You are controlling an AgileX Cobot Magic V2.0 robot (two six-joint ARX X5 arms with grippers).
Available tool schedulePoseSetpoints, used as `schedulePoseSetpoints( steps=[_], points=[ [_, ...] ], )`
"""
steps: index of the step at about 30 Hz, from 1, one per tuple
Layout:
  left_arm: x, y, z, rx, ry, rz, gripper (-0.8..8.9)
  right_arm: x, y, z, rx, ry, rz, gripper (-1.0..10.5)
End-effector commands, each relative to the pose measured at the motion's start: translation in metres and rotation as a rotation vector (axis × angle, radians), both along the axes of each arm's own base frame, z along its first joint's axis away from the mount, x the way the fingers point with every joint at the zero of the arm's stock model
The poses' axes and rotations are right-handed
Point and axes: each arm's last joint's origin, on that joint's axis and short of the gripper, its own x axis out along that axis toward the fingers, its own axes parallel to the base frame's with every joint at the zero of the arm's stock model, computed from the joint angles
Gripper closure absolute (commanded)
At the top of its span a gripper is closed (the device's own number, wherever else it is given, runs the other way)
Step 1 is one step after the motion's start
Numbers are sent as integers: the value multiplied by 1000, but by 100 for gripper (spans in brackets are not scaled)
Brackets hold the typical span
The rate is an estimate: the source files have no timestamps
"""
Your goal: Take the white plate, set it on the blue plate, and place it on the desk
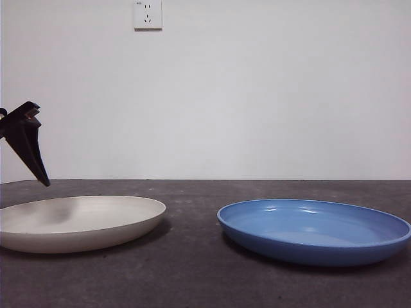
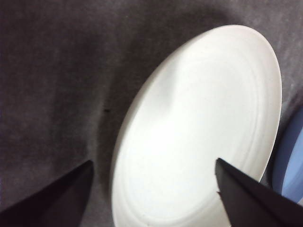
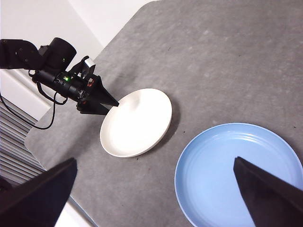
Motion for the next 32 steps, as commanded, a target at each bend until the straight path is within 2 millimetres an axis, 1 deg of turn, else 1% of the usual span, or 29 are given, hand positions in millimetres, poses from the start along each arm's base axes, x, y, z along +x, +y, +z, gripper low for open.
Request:
schedulePoseSetpoints(
  steps=[1, 4, 8, 9, 17, 22, 25, 28, 31, 32],
  points=[
    [6, -1, -5, 7, 8, -15, 452, 0, 0, 6, 2, -22, 8, 279],
    [7, -1, -10, 6, 23, -15, 454, 0, 0, 6, 2, -21, 8, 279],
    [7, 0, -11, 14, 24, -13, 545, 0, 0, 5, 2, -19, 8, 279],
    [7, 0, -11, 20, 25, -13, 551, 0, 0, 5, 2, -17, 8, 279],
    [7, 1, -12, 71, 27, -18, 803, -1, 0, 5, 0, -12, 8, 279],
    [9, 1, -9, 74, 13, -26, 806, -1, 0, 5, -1, -17, 4, 281],
    [11, 0, 1, 74, 7, -30, 805, -1, -1, 5, -14, -9, -20, 301],
    [15, -6, 19, 75, -3, -49, 805, -4, -3, 8, -50, 5, -60, 301],
    [20, -22, 41, 70, 13, -81, 805, -11, -6, 15, -116, 12, -115, 301],
    [21, -31, 49, 68, 20, -101, 805, -14, -7, 17, -138, 12, -132, 301]
  ],
)
